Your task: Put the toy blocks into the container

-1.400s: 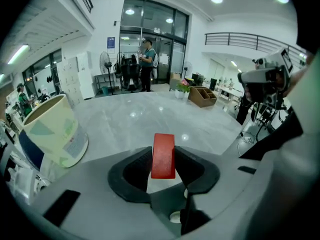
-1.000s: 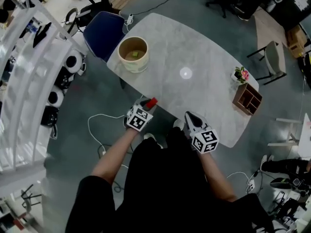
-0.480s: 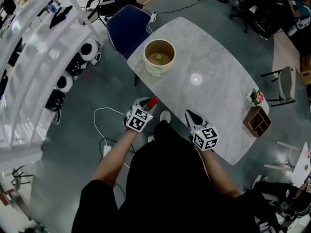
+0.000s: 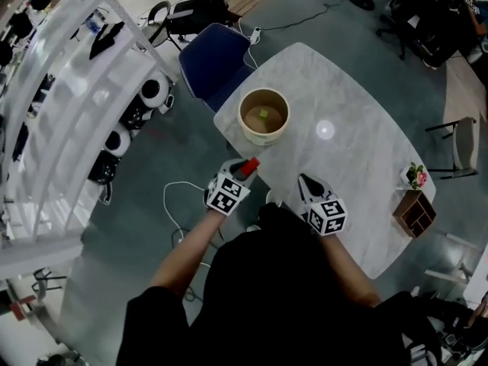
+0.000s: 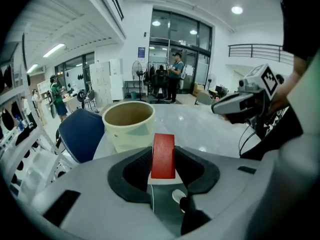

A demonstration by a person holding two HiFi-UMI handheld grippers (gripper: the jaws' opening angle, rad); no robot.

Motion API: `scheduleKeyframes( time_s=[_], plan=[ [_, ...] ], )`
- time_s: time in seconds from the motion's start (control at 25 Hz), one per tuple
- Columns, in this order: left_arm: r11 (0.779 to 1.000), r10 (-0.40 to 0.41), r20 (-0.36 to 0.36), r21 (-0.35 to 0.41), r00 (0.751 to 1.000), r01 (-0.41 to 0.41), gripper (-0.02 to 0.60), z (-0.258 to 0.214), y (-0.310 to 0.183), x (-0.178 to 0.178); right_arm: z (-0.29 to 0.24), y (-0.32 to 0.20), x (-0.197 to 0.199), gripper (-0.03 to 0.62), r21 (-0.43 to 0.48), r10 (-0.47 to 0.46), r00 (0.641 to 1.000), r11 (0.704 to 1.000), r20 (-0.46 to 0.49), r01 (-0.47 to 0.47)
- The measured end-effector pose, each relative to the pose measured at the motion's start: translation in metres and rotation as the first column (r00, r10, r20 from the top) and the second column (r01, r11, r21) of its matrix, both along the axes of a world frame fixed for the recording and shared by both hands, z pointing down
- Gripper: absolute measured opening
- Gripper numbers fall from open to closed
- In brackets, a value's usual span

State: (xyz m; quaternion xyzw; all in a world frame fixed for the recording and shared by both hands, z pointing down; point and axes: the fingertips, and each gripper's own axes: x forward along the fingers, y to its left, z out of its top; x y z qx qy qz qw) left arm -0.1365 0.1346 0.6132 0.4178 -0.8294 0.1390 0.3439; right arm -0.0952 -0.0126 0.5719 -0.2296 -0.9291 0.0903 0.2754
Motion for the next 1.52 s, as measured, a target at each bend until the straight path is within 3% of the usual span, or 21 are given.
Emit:
scheduleKeyframes(
  time_s=[0.52, 0.72, 0.92, 1.04, 1.24, 1.52],
  plan=[
    [0.999, 0.013, 0.066, -0.041, 0.998, -0.010, 0.135, -0.038, -0.017, -0.105, 0.019, -0.003, -0.057, -0.001, -0.066, -0.015, 1.000, 0.998, -0.017, 0.014],
    [0.994, 0.081, 0.061, -0.076, 0.995, -0.076, 0.135, -0.037, -0.029, -0.139, 0.015, -0.024, -0.064, -0.001, -0.054, 0.046, 0.999, 0.997, -0.006, -0.046],
    [0.974, 0.208, 0.041, -0.098, 0.977, -0.203, 0.135, -0.024, -0.054, -0.166, 0.025, -0.050, -0.073, 0.000, -0.032, 0.157, 0.988, 0.987, -0.012, -0.157],
    [0.944, 0.304, 0.001, -0.131, 0.953, -0.302, 0.135, -0.010, -0.069, -0.169, 0.029, -0.060, -0.081, 0.000, -0.023, 0.233, 0.972, 0.972, -0.020, -0.234],
    [0.855, 0.476, -0.038, -0.215, 0.878, -0.473, 0.135, 0.014, -0.078, -0.171, 0.020, -0.057, -0.099, -0.001, -0.033, 0.328, 0.944, 0.944, -0.019, -0.329],
    [0.740, 0.597, -0.154, -0.274, 0.787, -0.615, 0.135, 0.040, -0.094, -0.169, 0.016, -0.052, -0.112, 0.000, -0.013, 0.379, 0.925, 0.925, -0.010, -0.380]
  ],
)
